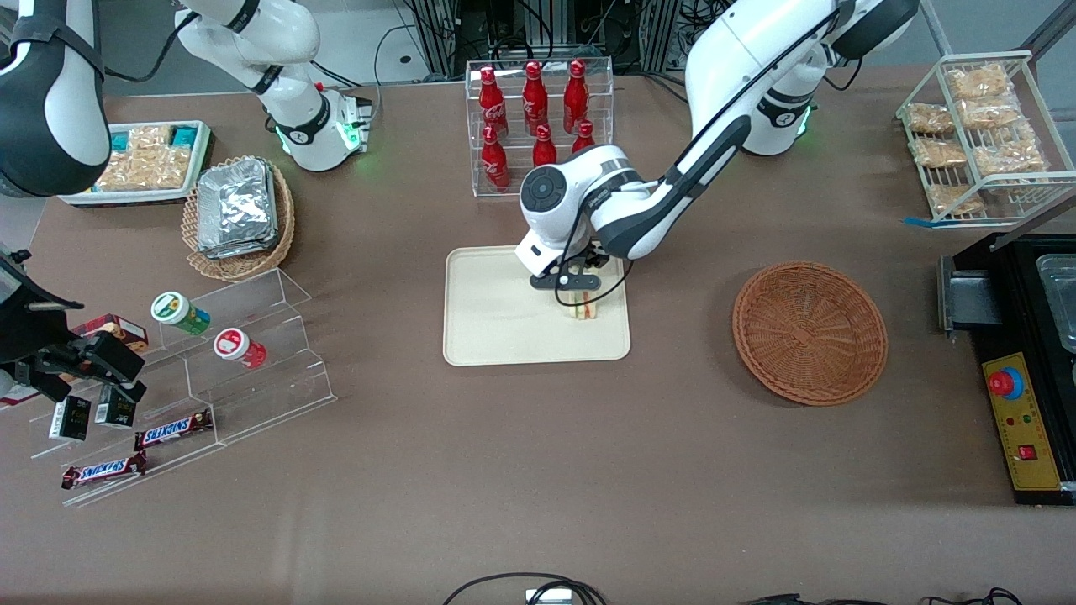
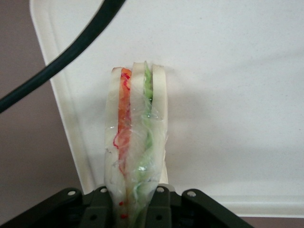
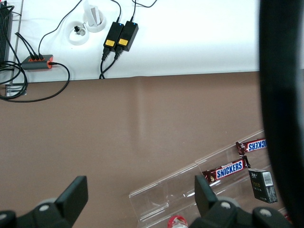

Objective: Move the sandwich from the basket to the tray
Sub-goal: 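Open the left gripper to release the sandwich onto the tray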

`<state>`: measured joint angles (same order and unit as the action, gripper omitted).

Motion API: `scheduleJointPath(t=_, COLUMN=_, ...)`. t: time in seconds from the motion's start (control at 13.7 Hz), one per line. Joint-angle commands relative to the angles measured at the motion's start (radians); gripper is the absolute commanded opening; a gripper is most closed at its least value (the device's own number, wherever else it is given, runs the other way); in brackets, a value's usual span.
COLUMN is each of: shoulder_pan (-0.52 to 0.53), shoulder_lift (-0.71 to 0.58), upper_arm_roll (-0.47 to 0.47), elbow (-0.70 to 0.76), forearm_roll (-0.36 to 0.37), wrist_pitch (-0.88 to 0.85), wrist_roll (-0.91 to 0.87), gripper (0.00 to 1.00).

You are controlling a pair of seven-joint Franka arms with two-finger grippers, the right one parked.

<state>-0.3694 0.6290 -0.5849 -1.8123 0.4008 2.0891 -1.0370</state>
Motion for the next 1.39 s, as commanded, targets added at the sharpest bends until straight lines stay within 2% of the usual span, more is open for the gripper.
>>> scheduleJointPath(t=0.0, shoulder_pan=-0.025, shoulder_lift=0.017, upper_arm_roll=0.01, elbow=0.034, forearm_roll=0.026, wrist_pitch=-0.014, wrist_roll=-0.035, gripper=0.11)
scheduleJointPath(t=0.07, shoulder_pan=-0.025, shoulder_lift=0.018, upper_arm_roll=0.011, elbow=0.034, forearm_roll=0.026, wrist_pitch=-0.014, wrist_roll=-0.04, gripper=0.22)
scheduleJointPath(t=0.22, shoulder_pan=-0.028, shoulder_lift=0.017, upper_arm_roll=0.011, elbow=0.03, forearm_roll=0.035, wrist_pitch=-0.015, wrist_roll=-0.04, gripper=0.92)
scheduleJointPath(t=0.29, shoulder_pan=-0.036, shoulder_lift=0.017, upper_arm_roll=0.011, elbow=0.03, forearm_roll=0.067, wrist_pitch=-0.02, wrist_roll=-0.043, gripper=1.0)
scheduleJointPath(t=0.66, shoulder_pan=-0.017, shoulder_lift=0.006, upper_arm_roll=0.014, elbow=0.083, forearm_roll=0.066, wrist_pitch=-0.035, wrist_roll=-0.072, gripper=1.0)
scheduleJointPath(t=0.95, shoulder_pan=0.105, shoulder_lift=-0.018, upper_arm_roll=0.014, elbow=0.151, forearm_roll=0.07, wrist_pitch=-0.085, wrist_roll=-0.193, gripper=1.0)
scheduleJointPath(t=1.32, shoulder_pan=0.259, shoulder_lift=-0.038, upper_arm_roll=0.016, elbow=0.275, forearm_roll=0.082, wrist_pitch=-0.245, wrist_roll=-0.192, gripper=1.0)
